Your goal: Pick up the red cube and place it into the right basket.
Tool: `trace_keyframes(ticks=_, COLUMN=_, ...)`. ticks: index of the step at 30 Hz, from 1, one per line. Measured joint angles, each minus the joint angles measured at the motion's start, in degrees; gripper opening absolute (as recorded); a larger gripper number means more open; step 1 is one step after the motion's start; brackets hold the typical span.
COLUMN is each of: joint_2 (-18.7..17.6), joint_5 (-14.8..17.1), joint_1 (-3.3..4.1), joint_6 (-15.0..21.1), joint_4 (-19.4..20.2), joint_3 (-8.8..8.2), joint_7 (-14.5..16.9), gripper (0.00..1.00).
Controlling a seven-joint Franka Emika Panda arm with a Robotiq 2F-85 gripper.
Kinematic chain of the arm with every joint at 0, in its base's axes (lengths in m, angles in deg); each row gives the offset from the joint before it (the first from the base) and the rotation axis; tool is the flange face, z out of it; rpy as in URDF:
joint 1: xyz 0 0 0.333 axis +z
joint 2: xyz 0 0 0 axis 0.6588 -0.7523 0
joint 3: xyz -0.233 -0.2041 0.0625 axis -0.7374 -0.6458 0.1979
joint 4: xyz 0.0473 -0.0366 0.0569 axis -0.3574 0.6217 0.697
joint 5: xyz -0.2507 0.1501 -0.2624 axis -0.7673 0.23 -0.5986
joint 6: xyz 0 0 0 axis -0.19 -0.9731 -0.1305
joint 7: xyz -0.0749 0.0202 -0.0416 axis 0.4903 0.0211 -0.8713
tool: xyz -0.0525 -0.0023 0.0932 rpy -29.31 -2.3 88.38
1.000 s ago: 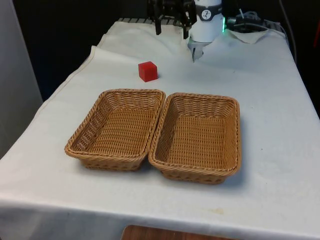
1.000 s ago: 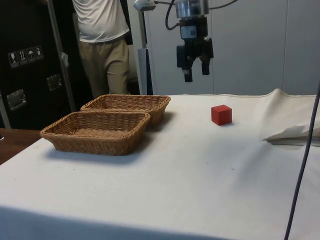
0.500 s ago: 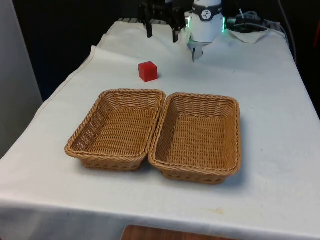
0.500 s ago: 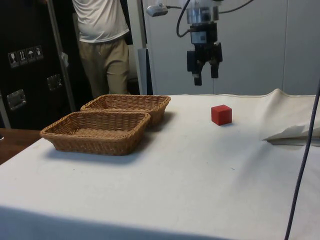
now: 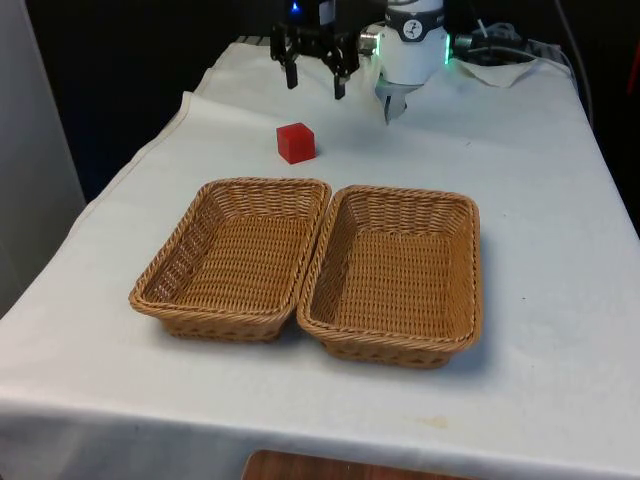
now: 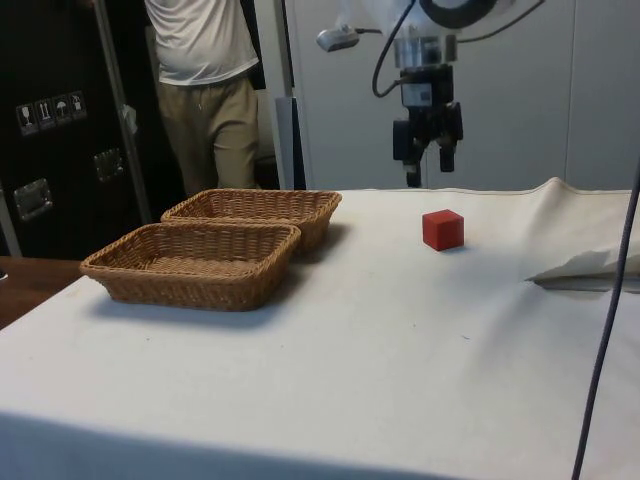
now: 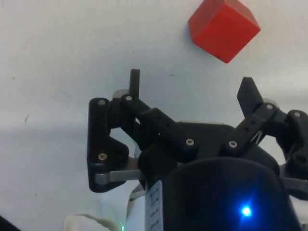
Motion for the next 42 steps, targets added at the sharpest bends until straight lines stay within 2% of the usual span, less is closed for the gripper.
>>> trace_keyframes(ticks=5, joint_2=-1.9, joint_5=0.0, joint_1=-0.06, joint_6=3.3, joint_4=1.3, joint_3=-0.52, joint_7=-0.9, gripper=1.0)
trace_keyframes(ticks=7, joint_2=-1.9, joint_5=0.0, joint_1=-0.06, joint_6=3.3, joint_4=1.3, joint_3=-0.52, joint_7=-0.9, gripper=1.0)
trace_keyframes(ticks=13, joint_2=-5.9, joint_5=1.4, joint_1=0.11, joint_6=7.1, joint_4=1.6, joint_3=-0.46, joint_7=-3.2, gripper=1.0)
trace_keyframes(ticks=20, joint_2=-6.9, joint_5=2.5, joint_1=0.0, joint_6=7.7, joint_4=1.7, joint_3=-0.86, joint_7=-3.6, gripper=1.0)
trace_keyframes(ticks=24, joint_2=-7.5, joint_5=2.5, joint_1=0.06, joint_6=8.1, joint_4=1.9, joint_3=-0.86, joint_7=-5.3, gripper=1.0)
trace_keyframes(ticks=30, joint_2=-10.7, joint_5=3.0, joint_1=0.17, joint_6=10.7, joint_4=1.9, joint_3=-0.63, joint_7=-8.1, gripper=1.0)
trace_keyframes(ticks=42, joint_2=-13.2, joint_5=5.0, joint_1=0.06, joint_6=11.8, joint_4=1.1, joint_3=-1.09, joint_7=-8.0, gripper=1.0)
